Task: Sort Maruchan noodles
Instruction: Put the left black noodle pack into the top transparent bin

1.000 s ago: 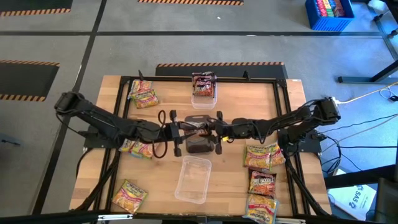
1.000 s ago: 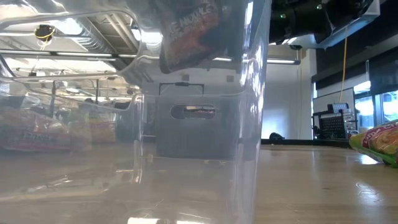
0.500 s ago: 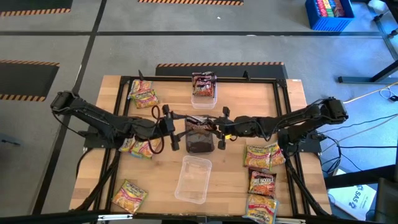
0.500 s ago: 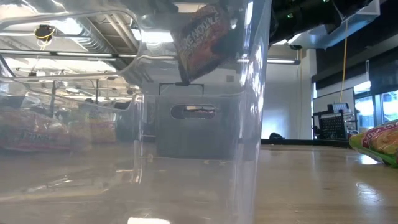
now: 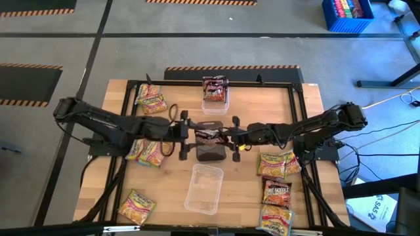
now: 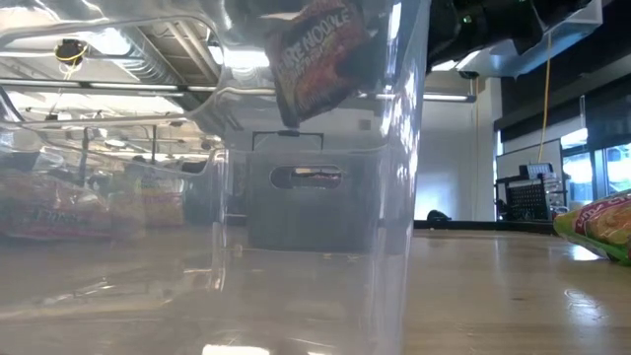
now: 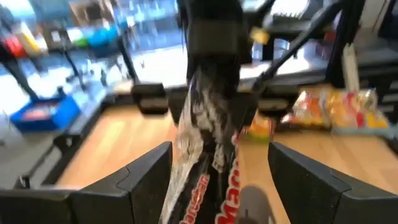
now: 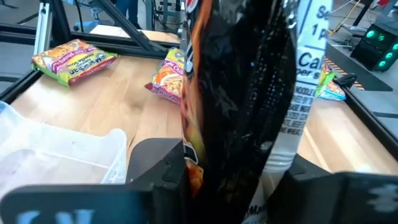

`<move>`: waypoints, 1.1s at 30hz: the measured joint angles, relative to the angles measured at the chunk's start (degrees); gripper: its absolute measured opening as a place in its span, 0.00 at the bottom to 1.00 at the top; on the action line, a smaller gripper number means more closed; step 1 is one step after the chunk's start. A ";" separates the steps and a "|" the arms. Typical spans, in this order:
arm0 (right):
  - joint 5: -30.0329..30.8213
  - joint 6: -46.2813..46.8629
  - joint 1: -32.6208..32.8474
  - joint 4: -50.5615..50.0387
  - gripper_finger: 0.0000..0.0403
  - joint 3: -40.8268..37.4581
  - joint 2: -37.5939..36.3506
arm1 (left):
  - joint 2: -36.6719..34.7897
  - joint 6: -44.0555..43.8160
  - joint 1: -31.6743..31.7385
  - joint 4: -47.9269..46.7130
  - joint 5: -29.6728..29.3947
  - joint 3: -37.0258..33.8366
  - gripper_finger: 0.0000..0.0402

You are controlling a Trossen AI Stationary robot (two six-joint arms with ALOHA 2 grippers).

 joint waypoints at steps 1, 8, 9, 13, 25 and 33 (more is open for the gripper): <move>0.00 -0.02 0.00 0.30 0.28 0.00 0.00 | 0.72 -0.65 0.74 -2.96 0.51 1.16 0.64; 0.00 -0.09 0.00 0.86 0.28 0.00 0.03 | 8.90 -3.52 3.32 -16.68 4.83 11.85 0.64; 0.00 -0.09 0.00 0.84 0.28 0.00 0.04 | 10.24 -3.55 3.51 -18.67 4.89 13.49 0.64; 0.00 -0.09 0.00 0.84 0.28 0.00 0.04 | 14.56 -4.80 4.37 -27.51 4.87 20.39 0.64; 0.04 0.00 -0.04 0.39 0.28 0.00 0.17 | 20.64 -4.74 5.53 -39.53 4.83 29.37 0.41; 2.09 2.69 -0.02 1.69 0.44 0.00 0.17 | 20.64 -3.51 5.53 -39.67 4.78 29.40 0.25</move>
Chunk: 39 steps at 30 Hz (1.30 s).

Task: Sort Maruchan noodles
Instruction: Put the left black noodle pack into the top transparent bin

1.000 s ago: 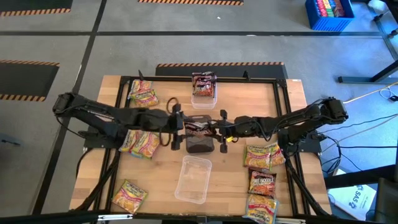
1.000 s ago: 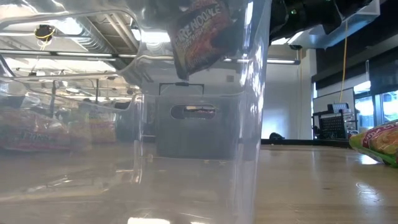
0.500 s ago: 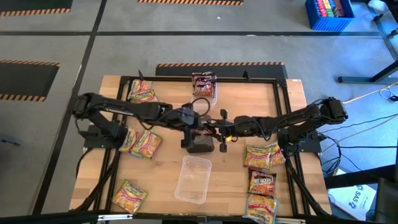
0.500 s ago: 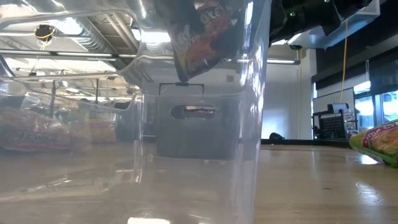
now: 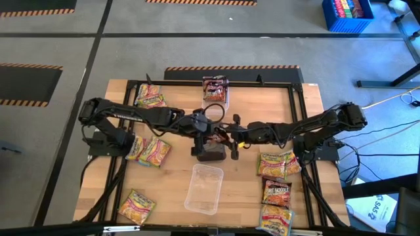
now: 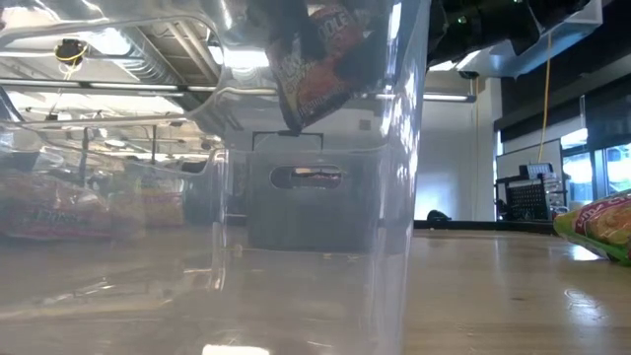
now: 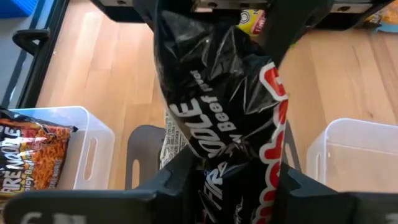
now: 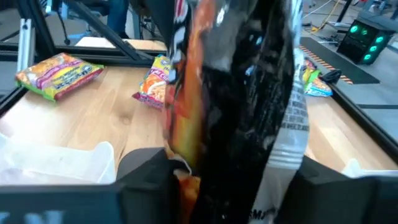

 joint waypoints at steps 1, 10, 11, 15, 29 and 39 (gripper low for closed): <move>0.38 -0.02 0.02 0.00 0.47 0.00 -0.02 | 0.01 0.06 0.00 -0.01 -0.22 0.00 0.25; 5.76 -1.07 0.02 -19.06 0.67 0.13 -10.84 | -1.19 4.25 2.38 -1.37 -5.85 -0.11 0.25; 6.95 -0.40 0.02 -21.54 0.67 0.13 -12.19 | -1.14 5.28 3.27 -1.39 -5.99 -0.11 0.25; 10.39 1.60 0.02 -30.35 0.67 0.17 -15.65 | -1.12 11.21 7.84 -0.03 -6.28 -0.11 0.25; 14.07 0.22 0.02 -46.42 0.66 0.09 -15.26 | 1.39 22.70 24.12 12.72 4.44 -0.08 0.25; 19.56 -3.24 -0.21 -47.23 0.66 0.04 -15.17 | 11.00 27.29 29.52 7.15 6.41 6.24 0.25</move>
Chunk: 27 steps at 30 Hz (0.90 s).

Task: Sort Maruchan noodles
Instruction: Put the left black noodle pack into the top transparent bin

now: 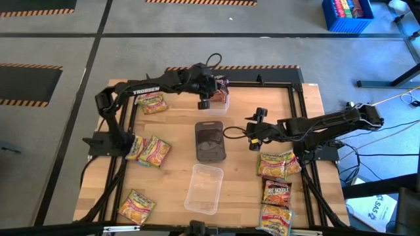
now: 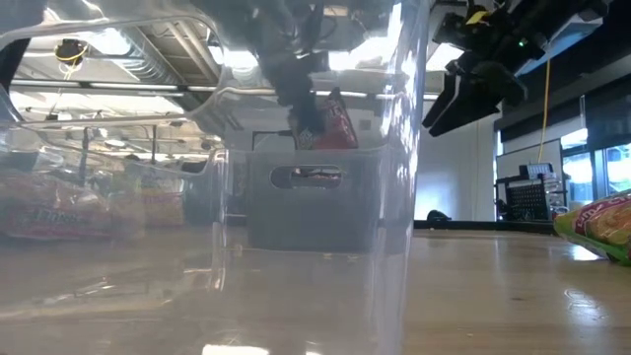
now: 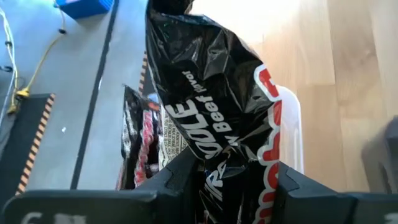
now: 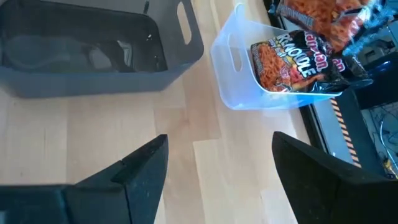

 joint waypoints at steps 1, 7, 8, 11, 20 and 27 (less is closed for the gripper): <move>-0.19 0.02 -0.24 0.02 0.66 0.00 0.00 | 0.86 0.36 0.21 -0.47 0.00 0.90 0.25; -1.81 2.19 -1.40 -0.10 0.66 0.00 0.01 | 4.64 1.01 0.91 -3.82 -0.41 2.40 0.25; -1.61 2.24 -1.42 -0.11 0.66 0.00 0.02 | 4.64 0.95 0.91 -4.63 -1.18 2.49 0.25; -1.72 2.41 -1.30 -0.10 0.66 0.00 0.02 | 4.86 1.26 0.86 -5.12 -2.89 1.77 0.25; -2.11 3.39 -1.29 0.00 0.66 0.00 0.02 | 6.16 0.77 1.71 -2.14 1.66 1.40 0.25; -2.11 3.26 -1.29 0.02 0.66 0.00 0.02 | 6.90 -0.63 1.87 -1.67 3.81 1.28 0.25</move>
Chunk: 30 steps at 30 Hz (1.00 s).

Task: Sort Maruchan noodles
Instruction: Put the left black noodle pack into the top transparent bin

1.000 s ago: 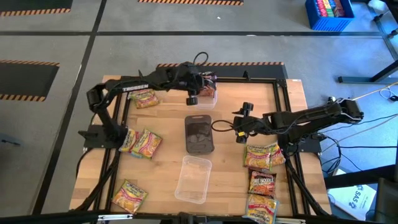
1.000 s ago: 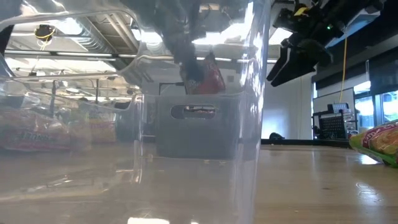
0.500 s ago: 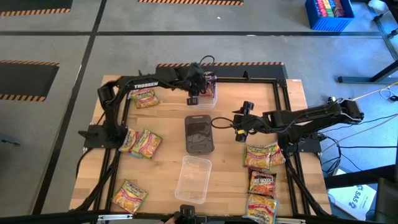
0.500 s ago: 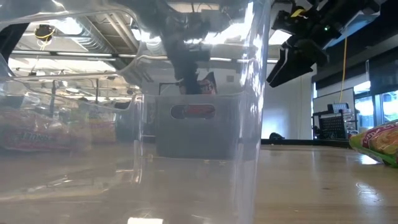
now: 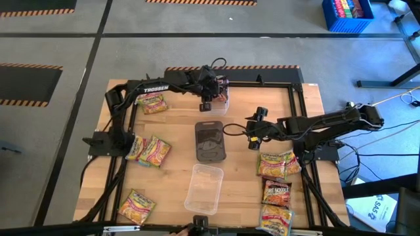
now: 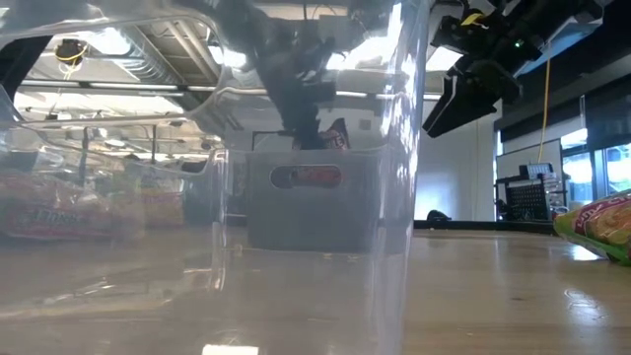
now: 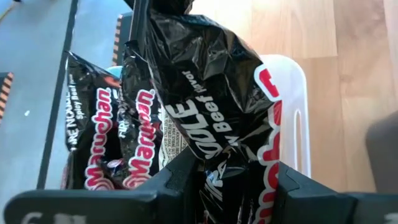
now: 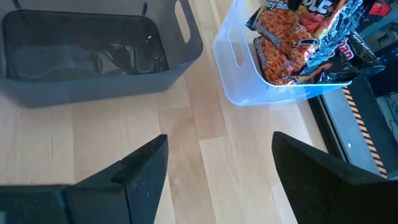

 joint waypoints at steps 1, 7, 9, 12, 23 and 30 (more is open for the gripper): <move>-0.01 0.02 0.00 0.00 0.66 0.00 0.00 | 0.23 -0.05 0.06 0.27 0.60 -0.35 0.25; 0.00 0.06 0.00 0.00 0.66 0.00 0.00 | 1.44 -0.14 0.33 0.27 -0.35 -2.50 0.25; 0.00 0.04 0.00 0.07 0.66 0.00 0.00 | 1.45 0.19 0.31 0.69 -1.19 -3.31 0.25; -0.02 0.02 0.00 0.46 0.66 0.00 0.00 | 1.43 0.79 0.11 3.48 -1.77 -4.42 0.26; -0.02 0.09 0.00 0.52 0.66 0.00 0.00 | 1.27 2.42 -0.11 5.46 -2.89 -7.02 0.41; 0.00 0.02 0.00 1.84 0.66 0.00 0.00 | 0.75 4.90 -0.42 7.74 -6.97 -6.48 0.46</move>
